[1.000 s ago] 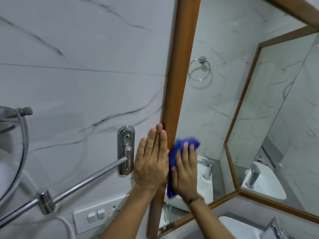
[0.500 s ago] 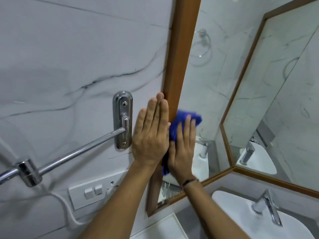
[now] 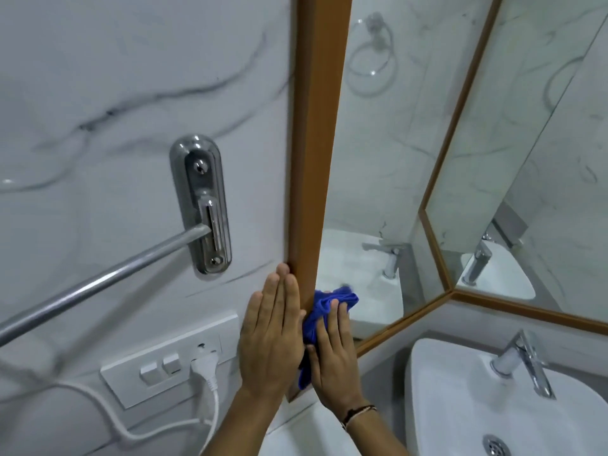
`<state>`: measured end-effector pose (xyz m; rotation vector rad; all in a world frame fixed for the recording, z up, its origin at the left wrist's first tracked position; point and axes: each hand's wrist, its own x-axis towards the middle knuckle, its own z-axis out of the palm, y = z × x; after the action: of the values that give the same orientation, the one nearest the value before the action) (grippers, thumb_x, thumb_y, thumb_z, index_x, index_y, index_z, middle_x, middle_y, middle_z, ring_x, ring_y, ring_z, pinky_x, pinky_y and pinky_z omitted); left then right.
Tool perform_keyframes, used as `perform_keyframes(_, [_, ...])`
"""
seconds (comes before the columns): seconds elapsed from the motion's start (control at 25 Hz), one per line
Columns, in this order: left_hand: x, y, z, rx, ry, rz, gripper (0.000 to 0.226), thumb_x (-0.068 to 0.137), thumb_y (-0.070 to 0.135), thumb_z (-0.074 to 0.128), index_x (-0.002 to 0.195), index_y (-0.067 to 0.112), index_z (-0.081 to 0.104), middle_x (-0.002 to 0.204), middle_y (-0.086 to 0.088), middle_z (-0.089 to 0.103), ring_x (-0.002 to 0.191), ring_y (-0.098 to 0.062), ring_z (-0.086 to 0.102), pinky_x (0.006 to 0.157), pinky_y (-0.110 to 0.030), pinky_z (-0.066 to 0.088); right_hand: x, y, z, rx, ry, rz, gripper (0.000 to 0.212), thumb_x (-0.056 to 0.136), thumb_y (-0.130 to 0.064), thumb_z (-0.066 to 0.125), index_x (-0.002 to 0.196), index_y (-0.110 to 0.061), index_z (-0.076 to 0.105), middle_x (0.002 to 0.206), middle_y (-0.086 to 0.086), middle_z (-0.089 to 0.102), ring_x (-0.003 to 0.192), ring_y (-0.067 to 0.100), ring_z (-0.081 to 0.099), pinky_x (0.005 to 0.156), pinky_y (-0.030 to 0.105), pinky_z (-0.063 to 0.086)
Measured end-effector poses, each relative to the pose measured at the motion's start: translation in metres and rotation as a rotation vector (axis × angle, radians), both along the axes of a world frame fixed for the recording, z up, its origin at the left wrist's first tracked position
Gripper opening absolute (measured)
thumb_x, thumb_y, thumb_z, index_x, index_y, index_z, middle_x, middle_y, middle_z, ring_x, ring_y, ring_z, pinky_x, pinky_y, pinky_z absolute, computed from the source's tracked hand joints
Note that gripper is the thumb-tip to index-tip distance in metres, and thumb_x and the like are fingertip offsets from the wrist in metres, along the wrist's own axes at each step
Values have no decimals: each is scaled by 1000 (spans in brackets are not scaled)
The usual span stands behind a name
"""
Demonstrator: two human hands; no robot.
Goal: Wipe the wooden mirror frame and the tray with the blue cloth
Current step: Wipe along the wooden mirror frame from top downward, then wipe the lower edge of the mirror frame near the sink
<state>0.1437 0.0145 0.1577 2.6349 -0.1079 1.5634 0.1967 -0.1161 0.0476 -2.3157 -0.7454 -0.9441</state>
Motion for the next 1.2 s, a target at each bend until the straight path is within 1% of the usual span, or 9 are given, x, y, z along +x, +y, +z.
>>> perform_keyframes(0.36, [-17,-5,-116,-40,182,-24,76,119,38,31,176,-1,-2,186,-15,-9,174,-26,-6,142,-42,-4,-33,-3,-138,-69,194,-54,65,121,-46,15,178,-26,-8,187,-3,-14,174,16,-11,139,30,5])
perform_keyframes(0.44, [-20,-2,-137,-13,192,-42,73,121,39,27,176,-1,0,186,-15,-9,174,-26,-5,142,-41,-2,-34,2,-153,154,369,-7,68,119,-49,25,177,-39,-8,187,-12,-6,173,12,6,141,33,17])
perform_keyframes(0.56, [-16,1,-157,-37,174,-53,74,121,37,32,175,-3,3,186,-16,-7,171,-31,9,141,-42,0,-8,24,-125,965,595,-13,45,119,-49,34,163,-48,42,155,-8,62,132,8,67,111,44,54])
perform_keyframes(0.68, [-16,-3,-161,-92,168,-63,74,120,36,33,175,-1,2,187,-15,-7,170,-30,12,141,-41,0,66,-3,-67,1306,506,-391,43,123,-25,33,164,-25,43,159,5,60,133,13,66,116,34,50])
perform_keyframes(0.8, [-13,-3,-161,-83,165,-60,73,120,37,31,175,-4,5,187,-15,-7,174,-24,-3,141,-40,0,90,-16,-43,1516,594,-475,32,123,-21,33,145,-11,53,136,17,69,104,-1,74,95,16,57])
perform_keyframes(0.92, [-11,-2,-159,-139,168,-68,67,121,38,27,172,-4,14,186,-14,-9,173,-23,-6,140,-39,0,22,46,-57,1579,644,-270,58,119,-49,40,172,-28,32,169,12,51,142,14,61,122,37,53])
perform_keyframes(1.04, [-15,9,-167,-78,190,-126,68,121,37,30,173,-5,17,183,-18,4,170,-33,19,139,-35,3,2,67,-52,1469,621,-229,74,107,-76,41,173,-52,17,178,-25,32,161,3,40,123,11,40])
perform_keyframes(1.12, [-18,16,-168,-105,199,-119,58,121,33,32,160,-10,39,172,-22,19,147,-39,46,138,-33,6,41,30,-45,1424,677,-421,62,120,-52,35,177,-34,18,176,-4,38,158,24,46,135,37,37])
perform_keyframes(1.2, [-18,15,-164,-96,178,-97,55,121,31,33,160,-8,40,174,-21,17,148,-37,47,138,-33,6,73,-6,-37,1562,730,-409,55,123,-37,32,175,-24,24,163,10,51,143,37,57,131,61,39])
